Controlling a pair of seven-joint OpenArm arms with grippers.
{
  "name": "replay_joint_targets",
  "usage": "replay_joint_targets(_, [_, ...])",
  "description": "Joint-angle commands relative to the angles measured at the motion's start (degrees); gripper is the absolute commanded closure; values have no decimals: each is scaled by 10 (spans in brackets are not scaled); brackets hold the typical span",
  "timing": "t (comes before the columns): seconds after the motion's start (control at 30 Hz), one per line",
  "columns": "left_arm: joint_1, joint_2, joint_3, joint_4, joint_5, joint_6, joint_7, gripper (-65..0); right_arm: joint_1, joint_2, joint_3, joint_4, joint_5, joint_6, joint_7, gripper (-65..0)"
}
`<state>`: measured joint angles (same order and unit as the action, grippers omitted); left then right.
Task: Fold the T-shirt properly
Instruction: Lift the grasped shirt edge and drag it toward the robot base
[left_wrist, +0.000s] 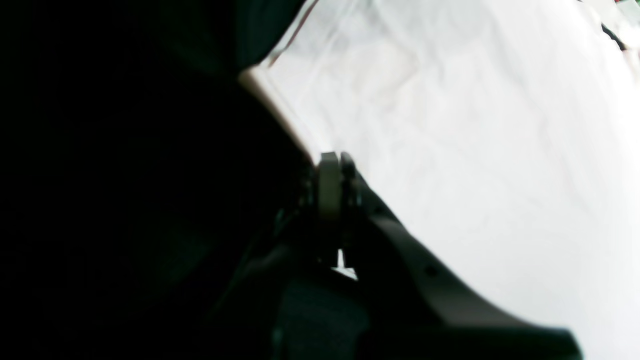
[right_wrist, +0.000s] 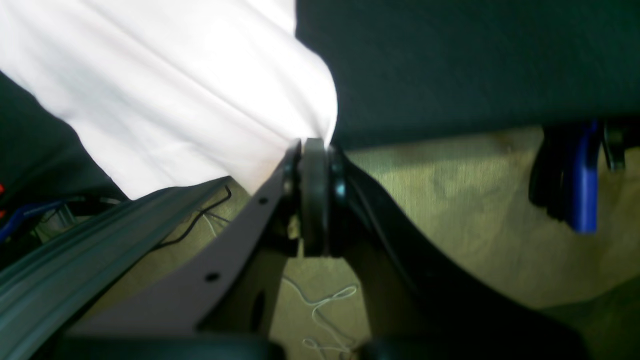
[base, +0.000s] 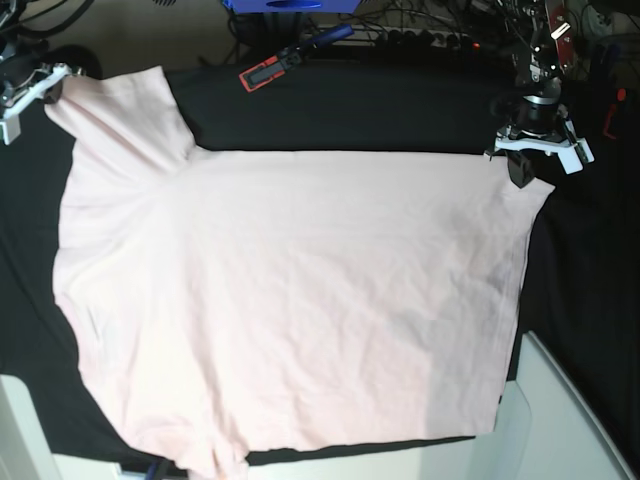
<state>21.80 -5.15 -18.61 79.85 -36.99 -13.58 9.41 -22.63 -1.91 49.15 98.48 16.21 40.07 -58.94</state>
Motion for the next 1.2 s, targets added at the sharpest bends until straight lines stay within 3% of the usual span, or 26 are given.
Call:
replay_joint_targets(0.0, [7,-6,-2,17,-3,-2,-16,0,-4,9,10,10,-3,-1,-11,-3])
replay_joint_targets(0.37, [87,-3,-2,93,-3,-1,-15,0,-35,10,8,115,-3,-1,-91,-3])
replay_joint_targets(0.53, [118,21,-9,153,-3,0,-15,0,-24,13,-28,130,-3,-1,-104,-3])
replay_joint_targets(0.7, [141,26,-4,223,-3,48,-15,0,3,15,-100,130,-5,-1,-105,-3])
replay_joint_targets(0.87, [140,26,-6,252,-3,55,-15,0,34,16,-124,130,-7,-1,-122,-3])
replay_joint_targets(1.17, [109,41,-3,237,-3,56,-15,0,120,71,-122,127,-7,-1,-169,-3])
